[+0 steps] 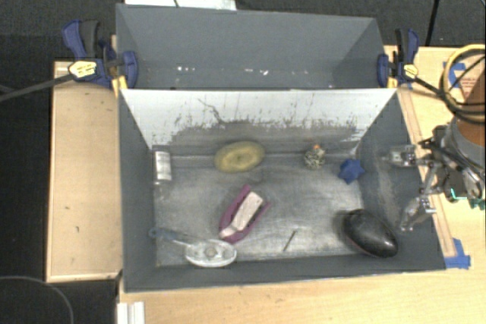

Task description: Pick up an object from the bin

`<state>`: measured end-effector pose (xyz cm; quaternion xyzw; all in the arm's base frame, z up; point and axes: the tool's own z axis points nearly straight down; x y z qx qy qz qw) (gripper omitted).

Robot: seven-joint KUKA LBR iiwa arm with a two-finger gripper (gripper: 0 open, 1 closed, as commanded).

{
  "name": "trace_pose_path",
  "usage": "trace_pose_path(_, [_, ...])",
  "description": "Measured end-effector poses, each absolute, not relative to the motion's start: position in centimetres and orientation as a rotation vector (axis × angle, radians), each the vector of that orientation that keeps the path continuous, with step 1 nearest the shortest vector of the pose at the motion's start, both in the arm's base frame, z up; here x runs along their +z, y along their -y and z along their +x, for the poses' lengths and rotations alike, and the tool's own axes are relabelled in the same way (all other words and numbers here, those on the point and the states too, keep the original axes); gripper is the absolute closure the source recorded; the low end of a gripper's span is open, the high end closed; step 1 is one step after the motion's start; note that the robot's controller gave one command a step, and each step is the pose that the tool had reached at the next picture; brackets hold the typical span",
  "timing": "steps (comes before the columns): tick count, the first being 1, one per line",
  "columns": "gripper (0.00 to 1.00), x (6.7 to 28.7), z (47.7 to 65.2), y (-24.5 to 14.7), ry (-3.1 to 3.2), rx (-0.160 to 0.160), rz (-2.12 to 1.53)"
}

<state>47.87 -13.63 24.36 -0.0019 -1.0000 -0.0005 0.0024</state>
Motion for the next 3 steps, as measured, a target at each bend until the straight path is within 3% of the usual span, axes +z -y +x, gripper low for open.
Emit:
trace_pose_path(1, [0.00,9.7,52.0,8.2,3.137,-0.005,-0.093])
trace_pose_path(2, [0.00,18.4,52.1,-2.9,3.145,-0.005,0.186])
trace_pose_path(3, [0.00,7.0,52.2,-9.7,3.099,-0.003,0.534])
